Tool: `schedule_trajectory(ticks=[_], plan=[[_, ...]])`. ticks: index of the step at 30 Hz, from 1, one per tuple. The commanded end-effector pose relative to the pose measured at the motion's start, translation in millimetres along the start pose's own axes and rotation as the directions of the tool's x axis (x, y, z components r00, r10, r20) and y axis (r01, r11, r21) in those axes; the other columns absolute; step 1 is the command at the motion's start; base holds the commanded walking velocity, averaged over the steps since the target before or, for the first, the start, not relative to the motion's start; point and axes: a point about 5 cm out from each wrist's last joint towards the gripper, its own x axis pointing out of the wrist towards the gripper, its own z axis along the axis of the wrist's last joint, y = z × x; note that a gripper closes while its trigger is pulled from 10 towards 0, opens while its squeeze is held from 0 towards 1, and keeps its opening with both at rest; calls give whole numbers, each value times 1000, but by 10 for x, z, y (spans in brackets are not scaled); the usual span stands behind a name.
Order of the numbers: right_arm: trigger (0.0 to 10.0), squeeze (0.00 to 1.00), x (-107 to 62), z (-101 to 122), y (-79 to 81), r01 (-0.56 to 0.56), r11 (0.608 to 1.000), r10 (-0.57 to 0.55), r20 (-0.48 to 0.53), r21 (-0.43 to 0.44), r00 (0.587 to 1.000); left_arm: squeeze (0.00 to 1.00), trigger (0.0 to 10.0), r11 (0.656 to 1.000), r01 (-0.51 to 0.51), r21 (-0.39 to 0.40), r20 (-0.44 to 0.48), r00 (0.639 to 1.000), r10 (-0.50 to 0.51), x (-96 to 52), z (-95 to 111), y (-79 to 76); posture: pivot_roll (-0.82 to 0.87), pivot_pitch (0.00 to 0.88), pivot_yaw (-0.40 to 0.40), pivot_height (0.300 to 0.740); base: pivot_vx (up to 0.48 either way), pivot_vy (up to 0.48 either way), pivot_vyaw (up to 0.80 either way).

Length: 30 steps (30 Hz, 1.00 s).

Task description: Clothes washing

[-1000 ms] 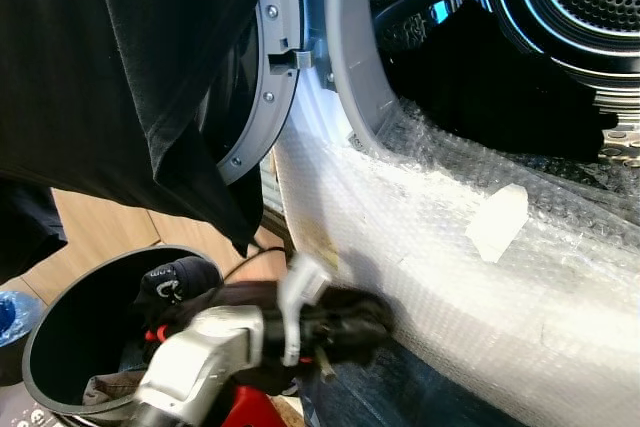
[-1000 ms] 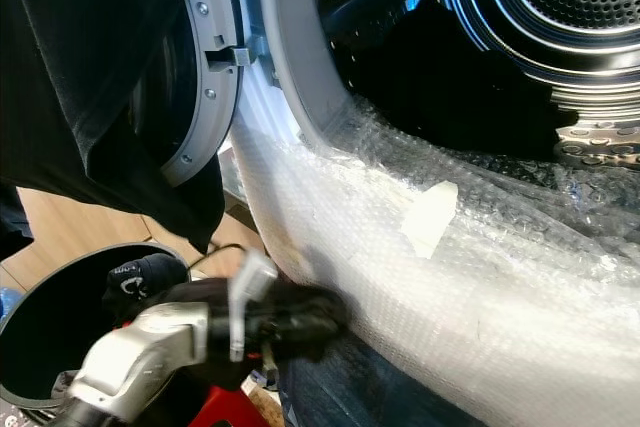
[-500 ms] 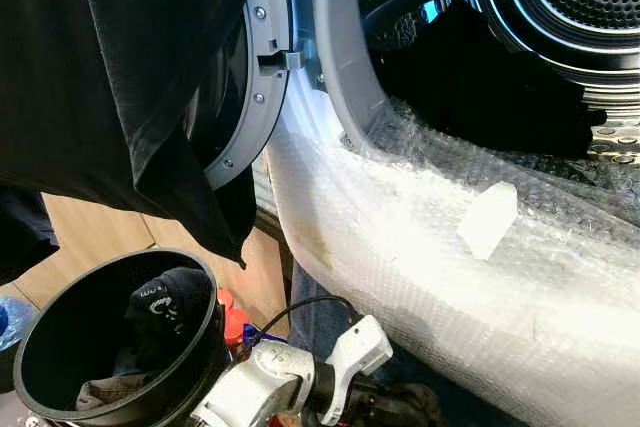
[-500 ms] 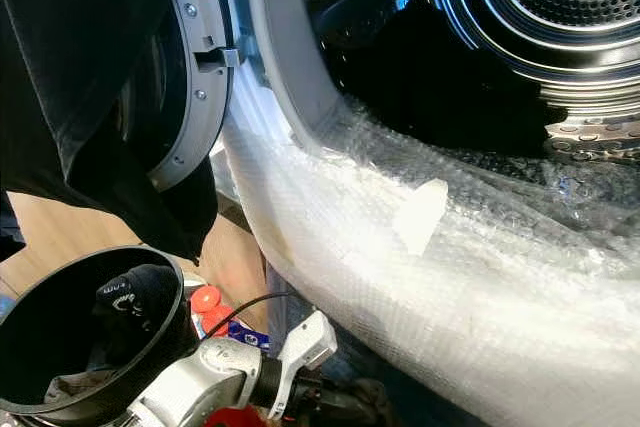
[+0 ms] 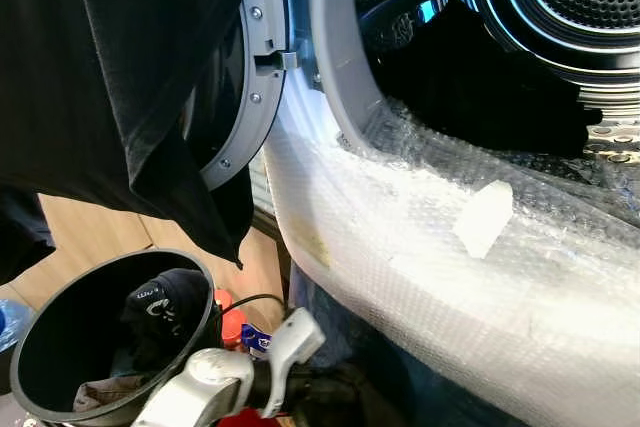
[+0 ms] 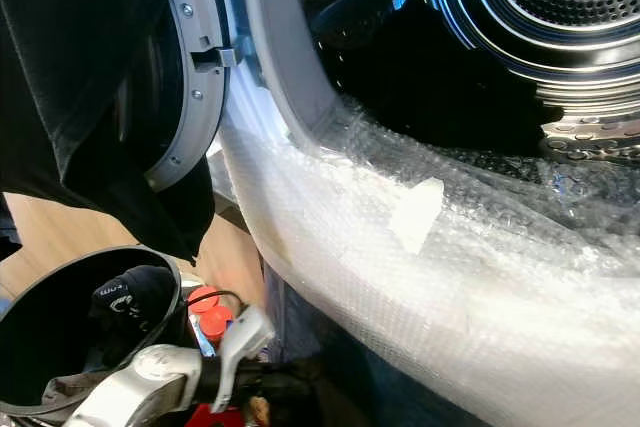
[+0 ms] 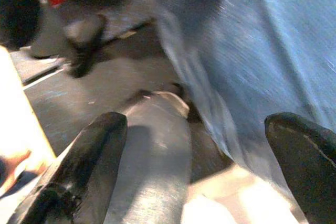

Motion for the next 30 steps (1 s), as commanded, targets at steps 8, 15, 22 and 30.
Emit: schedule_trajectory(ticks=[8, 15, 22, 30], plan=[[10000, 0, -73, 322, -110, -164, 985, 170, 177, -50, 969, 0, 0, 996, 71, 53, -98, 993, -65, 32, -107, -142, 113, 0, 10, 740, 0, 0, 0], [10000, 1000, -226, 602, -271, -326, 942, 334, 323, -81, 885, 0, 0, 995, 92, 40, -96, 991, -88, 74, -122, -202, 109, 0, 8, 740, 0, 0, 0], [10000, 1000, -408, 593, -332, -515, 849, 514, 419, -119, 749, 0, 0, 994, 102, 47, -101, 990, -97, 70, -119, -208, 91, 0, 11, 740, 0, 0, 0], [10000, 1000, -567, 520, -272, -633, 741, 662, 401, -224, 633, 0, 0, 987, 147, 67, -110, 984, -139, 145, -89, -261, 76, 0, 14, 740, 0, 0, 0]])
